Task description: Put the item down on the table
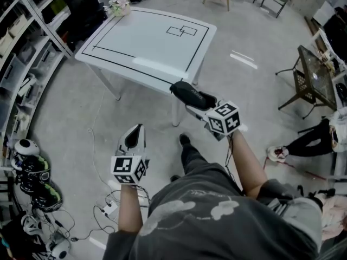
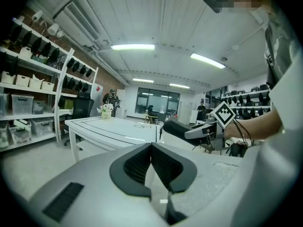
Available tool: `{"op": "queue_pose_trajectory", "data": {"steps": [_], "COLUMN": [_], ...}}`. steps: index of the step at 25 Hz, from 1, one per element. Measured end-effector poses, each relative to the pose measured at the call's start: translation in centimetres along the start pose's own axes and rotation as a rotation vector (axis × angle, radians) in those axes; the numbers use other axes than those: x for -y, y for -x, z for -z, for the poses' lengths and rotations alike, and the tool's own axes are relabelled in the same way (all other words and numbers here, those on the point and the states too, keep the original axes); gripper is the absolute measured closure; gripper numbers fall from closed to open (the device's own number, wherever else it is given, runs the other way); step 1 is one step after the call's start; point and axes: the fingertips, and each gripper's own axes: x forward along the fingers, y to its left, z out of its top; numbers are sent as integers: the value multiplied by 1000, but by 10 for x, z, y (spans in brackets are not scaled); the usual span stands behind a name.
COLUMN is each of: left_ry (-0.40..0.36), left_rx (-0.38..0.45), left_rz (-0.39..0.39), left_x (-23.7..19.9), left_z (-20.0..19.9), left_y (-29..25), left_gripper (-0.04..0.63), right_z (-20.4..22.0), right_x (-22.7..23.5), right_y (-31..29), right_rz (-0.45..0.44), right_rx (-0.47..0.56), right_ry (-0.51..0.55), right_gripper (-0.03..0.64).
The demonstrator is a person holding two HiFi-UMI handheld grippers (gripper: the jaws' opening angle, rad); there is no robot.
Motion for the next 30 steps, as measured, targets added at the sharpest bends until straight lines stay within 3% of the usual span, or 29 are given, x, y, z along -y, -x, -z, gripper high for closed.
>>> {"op": "queue_pose_trajectory", "data": {"steps": [9, 17, 30], "left_ry": [-10, -43, -50], "left_rx": [-46, -47, -66], "left_rz": [-12, -15, -7], "left_x": [-31, -31, -26], "left_z": [-30, -61, -76], "left_y": [-108, -190, -256], "left_gripper": [592, 592, 592], "right_z": [-40, -66, -81], "right_x": [99, 177, 236], "right_y": [-67, -96, -121], "right_rz": [-23, -5, 10], "right_rx": [-19, -30, -48], "right_ry": [13, 45, 89], "right_gripper": [295, 295, 295]}}
